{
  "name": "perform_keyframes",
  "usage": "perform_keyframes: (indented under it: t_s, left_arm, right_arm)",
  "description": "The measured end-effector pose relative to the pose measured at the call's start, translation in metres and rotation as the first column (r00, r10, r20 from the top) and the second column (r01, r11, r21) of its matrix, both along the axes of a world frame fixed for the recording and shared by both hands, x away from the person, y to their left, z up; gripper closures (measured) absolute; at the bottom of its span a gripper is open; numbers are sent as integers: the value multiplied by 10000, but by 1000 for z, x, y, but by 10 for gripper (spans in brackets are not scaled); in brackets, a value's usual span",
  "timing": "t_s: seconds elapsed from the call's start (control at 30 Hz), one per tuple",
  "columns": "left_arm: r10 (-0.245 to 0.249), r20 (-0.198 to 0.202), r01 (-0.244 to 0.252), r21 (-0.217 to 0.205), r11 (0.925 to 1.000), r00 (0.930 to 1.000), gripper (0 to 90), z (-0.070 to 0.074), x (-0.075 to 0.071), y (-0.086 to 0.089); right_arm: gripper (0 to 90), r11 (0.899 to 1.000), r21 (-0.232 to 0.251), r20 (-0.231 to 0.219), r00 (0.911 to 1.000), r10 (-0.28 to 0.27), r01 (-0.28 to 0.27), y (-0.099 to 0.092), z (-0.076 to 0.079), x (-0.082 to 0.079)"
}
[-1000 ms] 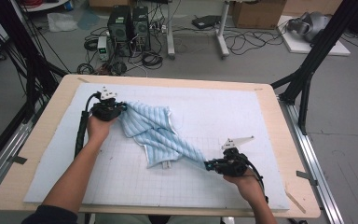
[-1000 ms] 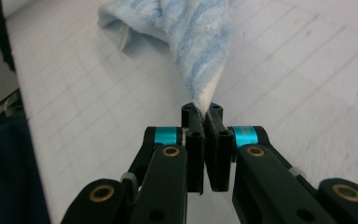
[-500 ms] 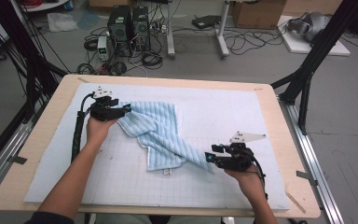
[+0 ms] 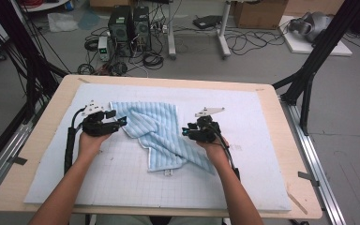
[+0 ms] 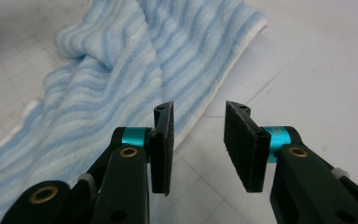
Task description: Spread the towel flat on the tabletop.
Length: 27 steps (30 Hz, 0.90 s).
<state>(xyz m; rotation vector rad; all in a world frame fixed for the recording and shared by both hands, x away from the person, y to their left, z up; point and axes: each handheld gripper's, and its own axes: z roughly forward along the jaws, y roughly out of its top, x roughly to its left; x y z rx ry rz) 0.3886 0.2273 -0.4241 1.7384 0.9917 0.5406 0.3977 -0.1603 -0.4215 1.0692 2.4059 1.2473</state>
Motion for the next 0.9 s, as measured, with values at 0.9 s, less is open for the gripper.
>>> perform_keyframes:
  t_s: [0.9]
  left_arm:
    - [-6, -277, 1, -173, 9998, 9996, 414, -5, -8, 5]
  right_arm:
    - [870, 8924, -1734, 1631, 9058, -3911, 4166, 3, -18, 66]
